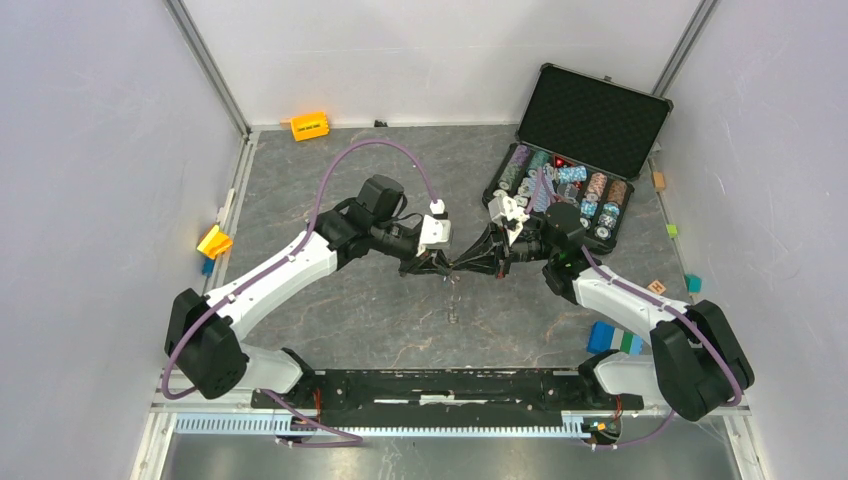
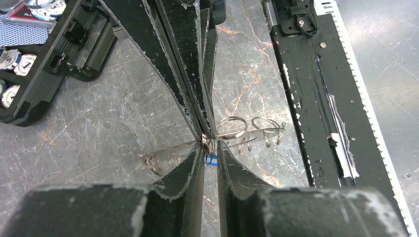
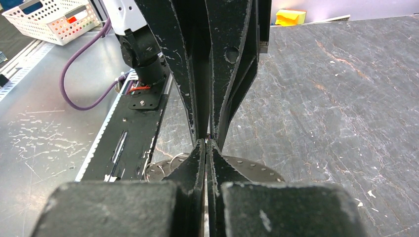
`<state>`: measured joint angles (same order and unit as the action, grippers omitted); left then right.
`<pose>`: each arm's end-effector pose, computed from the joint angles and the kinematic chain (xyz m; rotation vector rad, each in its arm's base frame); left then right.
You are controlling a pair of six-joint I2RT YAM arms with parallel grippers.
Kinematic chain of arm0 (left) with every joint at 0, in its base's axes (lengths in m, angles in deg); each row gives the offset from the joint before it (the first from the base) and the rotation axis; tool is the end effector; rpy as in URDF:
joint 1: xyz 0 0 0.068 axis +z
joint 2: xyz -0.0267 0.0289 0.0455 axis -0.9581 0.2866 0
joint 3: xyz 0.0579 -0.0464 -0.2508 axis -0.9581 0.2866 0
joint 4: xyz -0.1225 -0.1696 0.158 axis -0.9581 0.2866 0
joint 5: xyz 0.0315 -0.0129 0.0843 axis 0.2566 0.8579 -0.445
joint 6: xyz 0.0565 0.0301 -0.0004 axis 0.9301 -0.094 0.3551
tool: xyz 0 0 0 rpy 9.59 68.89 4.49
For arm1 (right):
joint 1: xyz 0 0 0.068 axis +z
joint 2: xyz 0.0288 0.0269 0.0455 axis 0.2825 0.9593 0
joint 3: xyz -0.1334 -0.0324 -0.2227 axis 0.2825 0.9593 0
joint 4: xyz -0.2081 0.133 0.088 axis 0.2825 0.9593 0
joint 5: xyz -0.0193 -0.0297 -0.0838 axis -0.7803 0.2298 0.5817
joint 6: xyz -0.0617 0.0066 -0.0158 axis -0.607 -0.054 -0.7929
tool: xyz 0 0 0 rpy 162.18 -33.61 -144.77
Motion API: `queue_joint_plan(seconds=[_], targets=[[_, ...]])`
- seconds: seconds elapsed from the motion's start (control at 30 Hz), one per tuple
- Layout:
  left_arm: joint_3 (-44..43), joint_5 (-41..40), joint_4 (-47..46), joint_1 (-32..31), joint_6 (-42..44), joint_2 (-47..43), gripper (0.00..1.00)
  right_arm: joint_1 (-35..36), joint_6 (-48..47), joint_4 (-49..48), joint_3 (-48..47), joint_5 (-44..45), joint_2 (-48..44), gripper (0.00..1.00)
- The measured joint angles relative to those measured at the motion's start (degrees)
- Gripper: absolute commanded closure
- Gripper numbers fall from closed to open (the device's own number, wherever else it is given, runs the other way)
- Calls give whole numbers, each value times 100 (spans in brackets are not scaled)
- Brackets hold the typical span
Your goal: Put the keys on the keyring
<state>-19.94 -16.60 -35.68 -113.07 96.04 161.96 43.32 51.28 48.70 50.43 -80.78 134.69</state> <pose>0.2061 -0.2207 0.2858 1.6868 1.3919 -1.0129 0.2167 0.1616 0.2468 -1.1975 1.2810 1.3821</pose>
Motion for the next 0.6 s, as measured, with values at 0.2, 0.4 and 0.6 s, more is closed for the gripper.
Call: queue_joint_plan(seconds=[0.2,0.4,0.6], targets=[[0,0,-55,0,-26,4,88,0,13,-4,0,0,0,100],[0,-9,-74,0,-72,4,98,0,15,-20,2,0,0,100],[0,-116,-83,-2,-101,-7,98,-4,-35,20,0,9,0,100]])
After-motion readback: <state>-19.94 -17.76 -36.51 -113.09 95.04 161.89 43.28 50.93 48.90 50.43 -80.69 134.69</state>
